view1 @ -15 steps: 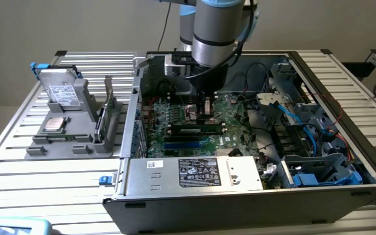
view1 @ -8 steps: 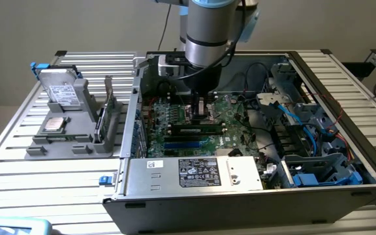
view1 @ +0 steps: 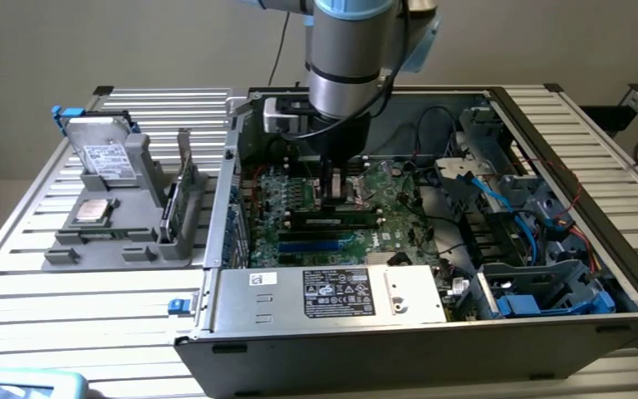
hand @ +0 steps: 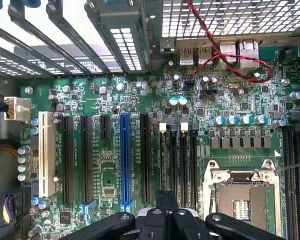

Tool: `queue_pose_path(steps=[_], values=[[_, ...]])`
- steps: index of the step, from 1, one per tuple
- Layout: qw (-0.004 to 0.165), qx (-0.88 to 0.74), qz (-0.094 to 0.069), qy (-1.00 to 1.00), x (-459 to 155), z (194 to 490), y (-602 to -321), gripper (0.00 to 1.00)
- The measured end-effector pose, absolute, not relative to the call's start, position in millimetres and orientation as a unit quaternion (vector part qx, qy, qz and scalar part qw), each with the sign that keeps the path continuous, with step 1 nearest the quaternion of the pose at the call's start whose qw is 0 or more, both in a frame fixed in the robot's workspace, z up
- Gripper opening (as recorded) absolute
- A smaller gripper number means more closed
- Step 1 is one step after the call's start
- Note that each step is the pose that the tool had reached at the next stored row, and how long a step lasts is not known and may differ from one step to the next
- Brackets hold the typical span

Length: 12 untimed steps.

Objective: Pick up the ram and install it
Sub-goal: 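Press down the ram until it locks into place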

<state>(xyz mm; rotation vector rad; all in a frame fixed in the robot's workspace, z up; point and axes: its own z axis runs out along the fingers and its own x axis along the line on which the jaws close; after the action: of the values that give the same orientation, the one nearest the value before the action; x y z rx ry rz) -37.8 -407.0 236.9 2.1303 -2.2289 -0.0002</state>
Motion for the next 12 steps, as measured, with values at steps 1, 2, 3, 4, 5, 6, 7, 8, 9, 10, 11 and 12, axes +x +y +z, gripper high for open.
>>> queue_pose_path(steps=[1, 2, 3, 4, 5, 6, 7, 8, 9, 10, 11, 12], values=[[0.029, 0.691, 0.0, -0.723, -38.2, 236.4, -406.7, 0.11], [0.029, 0.691, 0.0, -0.723, -38.7, 236.1, -406.5, 0.11], [0.029, 0.691, 0.0, -0.723, -39.1, 235.7, -406.3, 0.11], [0.029, 0.691, 0.0, -0.723, -39.6, 235.3, -406.1, 0.11], [0.029, 0.691, 0.0, -0.723, -40.3, 234.8, -405.8, 0.11], [0.029, 0.691, 0.0, -0.723, -41.0, 234.2, -405.7, 0.11], [0.029, 0.691, 0.0, -0.723, -41.8, 233.6, -405.5, 0.11], [0.029, 0.691, 0.0, -0.723, -42.6, 233.0, -405.4, 0.11], [0.029, 0.691, 0.0, -0.723, -43.4, 232.4, -405.3, 0.11], [0.03, 0.691, 0.0, -0.723, -44.3, 231.9, -405.2, 0.11], [0.03, 0.691, 0.0, -0.723, -44.9, 231.3, -405.1, 0.11], [0.03, 0.691, 0.0, -0.723, -45.4, 230.6, -405.1, 0.11]])
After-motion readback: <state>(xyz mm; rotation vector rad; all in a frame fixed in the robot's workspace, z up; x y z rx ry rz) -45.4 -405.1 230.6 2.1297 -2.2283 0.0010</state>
